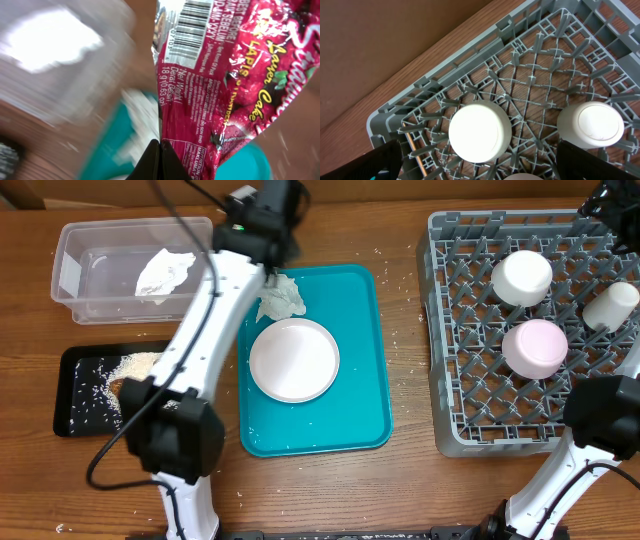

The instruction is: Sort waste into correct bins and load items into the dishwasher

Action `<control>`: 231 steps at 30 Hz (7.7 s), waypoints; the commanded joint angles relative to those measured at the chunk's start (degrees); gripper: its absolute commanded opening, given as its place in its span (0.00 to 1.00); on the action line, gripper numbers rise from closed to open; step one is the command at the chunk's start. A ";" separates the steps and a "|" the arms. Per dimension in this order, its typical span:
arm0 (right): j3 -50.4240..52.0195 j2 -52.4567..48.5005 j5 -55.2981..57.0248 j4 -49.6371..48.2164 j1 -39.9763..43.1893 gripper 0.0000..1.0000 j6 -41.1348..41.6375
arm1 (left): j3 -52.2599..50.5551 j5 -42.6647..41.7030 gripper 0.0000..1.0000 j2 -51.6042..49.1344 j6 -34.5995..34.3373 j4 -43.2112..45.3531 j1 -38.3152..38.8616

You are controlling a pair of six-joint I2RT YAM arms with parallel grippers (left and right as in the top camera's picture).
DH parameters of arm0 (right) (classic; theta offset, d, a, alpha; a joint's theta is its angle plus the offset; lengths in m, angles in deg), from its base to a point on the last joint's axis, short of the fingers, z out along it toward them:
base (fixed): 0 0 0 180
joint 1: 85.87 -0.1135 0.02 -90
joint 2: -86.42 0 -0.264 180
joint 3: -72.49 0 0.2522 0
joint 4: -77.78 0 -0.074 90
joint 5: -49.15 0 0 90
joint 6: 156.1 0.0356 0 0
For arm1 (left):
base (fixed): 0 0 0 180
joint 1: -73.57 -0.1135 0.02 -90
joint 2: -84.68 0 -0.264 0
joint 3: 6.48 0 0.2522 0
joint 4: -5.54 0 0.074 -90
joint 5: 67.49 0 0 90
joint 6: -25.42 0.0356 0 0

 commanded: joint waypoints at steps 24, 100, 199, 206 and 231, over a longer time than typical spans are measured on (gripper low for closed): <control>-0.96 1.11 0.15 -0.33 0.00 1.00 0.07 | 0.74 -20.00 0.62 -3.89 8.50 -2.58 -14.73; -0.96 1.11 0.15 -0.33 0.02 1.00 0.07 | 4.87 -43.28 0.96 -7.08 30.10 -6.34 -16.59; 35.21 -5.62 -1.79 -12.87 -54.05 0.79 -6.03 | 4.46 -15.74 1.00 11.65 8.57 -30.80 -26.21; 40.83 -5.84 -0.72 -18.25 -54.27 0.67 0.90 | 4.46 -15.74 1.00 11.65 8.57 -30.80 -26.21; 25.83 -2.34 2.16 -6.23 -47.89 0.04 7.98 | 4.46 -15.74 1.00 11.65 8.57 -30.77 -26.21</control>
